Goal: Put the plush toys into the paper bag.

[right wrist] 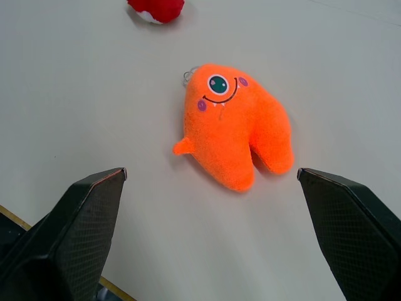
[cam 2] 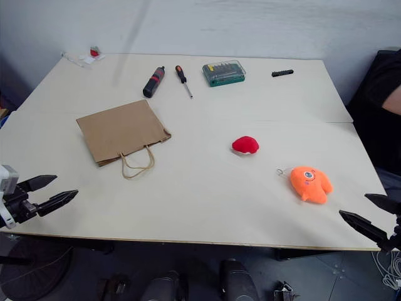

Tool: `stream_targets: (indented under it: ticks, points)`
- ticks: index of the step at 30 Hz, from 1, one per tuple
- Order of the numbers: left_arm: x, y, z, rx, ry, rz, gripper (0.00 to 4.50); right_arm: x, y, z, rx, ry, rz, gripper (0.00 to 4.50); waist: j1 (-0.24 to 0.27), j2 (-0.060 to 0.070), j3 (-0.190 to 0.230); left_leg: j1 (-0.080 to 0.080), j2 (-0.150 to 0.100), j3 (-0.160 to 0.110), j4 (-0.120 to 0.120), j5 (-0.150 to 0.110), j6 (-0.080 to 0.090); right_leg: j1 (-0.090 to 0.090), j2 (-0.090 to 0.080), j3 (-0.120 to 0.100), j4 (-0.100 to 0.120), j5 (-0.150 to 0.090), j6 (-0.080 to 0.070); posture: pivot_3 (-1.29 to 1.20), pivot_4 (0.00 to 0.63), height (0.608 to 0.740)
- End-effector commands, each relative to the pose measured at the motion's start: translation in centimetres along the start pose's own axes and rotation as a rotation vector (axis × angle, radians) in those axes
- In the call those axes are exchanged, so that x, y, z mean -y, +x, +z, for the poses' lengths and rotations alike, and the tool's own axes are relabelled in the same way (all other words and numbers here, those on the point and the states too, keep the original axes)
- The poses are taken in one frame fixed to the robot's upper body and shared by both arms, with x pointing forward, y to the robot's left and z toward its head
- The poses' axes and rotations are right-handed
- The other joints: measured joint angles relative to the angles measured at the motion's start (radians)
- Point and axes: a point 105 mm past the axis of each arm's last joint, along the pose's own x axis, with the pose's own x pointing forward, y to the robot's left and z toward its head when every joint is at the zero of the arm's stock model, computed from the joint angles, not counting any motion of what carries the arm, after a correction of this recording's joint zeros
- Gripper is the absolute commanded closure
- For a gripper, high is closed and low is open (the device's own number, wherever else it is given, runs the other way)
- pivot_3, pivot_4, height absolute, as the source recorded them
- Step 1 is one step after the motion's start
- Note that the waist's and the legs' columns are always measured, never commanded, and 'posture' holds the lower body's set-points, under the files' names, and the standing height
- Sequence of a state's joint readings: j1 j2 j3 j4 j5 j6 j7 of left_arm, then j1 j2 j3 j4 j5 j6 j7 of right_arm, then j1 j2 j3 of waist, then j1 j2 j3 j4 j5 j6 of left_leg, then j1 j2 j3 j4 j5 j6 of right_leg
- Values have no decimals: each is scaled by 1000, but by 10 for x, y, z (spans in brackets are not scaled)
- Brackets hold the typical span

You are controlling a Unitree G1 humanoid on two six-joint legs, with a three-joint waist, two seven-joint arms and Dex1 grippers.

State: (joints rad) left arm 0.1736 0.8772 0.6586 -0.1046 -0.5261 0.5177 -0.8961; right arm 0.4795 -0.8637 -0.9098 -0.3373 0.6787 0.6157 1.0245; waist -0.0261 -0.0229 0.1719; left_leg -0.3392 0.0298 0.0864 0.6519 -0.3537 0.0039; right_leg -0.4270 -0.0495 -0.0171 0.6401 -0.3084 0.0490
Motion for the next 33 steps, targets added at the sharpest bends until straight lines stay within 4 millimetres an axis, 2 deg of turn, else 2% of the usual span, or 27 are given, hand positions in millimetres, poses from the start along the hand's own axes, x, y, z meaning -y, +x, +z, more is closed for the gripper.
stream_targets:
  ticks: [1,15,21,23,28,33]
  points:
    - [-2,-3,7,2,62,9,25,-1,0,5,11,-30,-1,0,0,0,0,0,0,0,-1,0,0,0,0,0,0,0,0,0,150,740]
    - [-2,7,12,8,83,-16,25,1,0,3,14,-41,-24,0,0,0,0,1,0,0,-3,1,-1,0,0,0,-2,0,0,0,150,740]
    - [2,11,8,-73,209,-85,25,-11,7,14,30,-85,19,0,-2,0,0,1,0,1,-3,1,-1,0,1,0,-2,0,0,0,150,740]
    - [5,17,13,-88,275,-123,25,-25,14,25,47,-105,85,0,-1,0,0,1,0,1,-3,1,-1,0,1,0,-2,0,0,0,150,740]
    - [13,42,37,-73,454,-206,25,-85,37,55,109,-141,351,0,-1,0,0,2,0,1,-2,2,-2,0,0,0,1,0,0,0,150,740]
    - [16,65,46,-83,611,-258,25,-138,59,73,181,-184,559,0,-2,0,0,2,0,1,-2,2,-2,0,1,0,1,0,0,0,150,740]
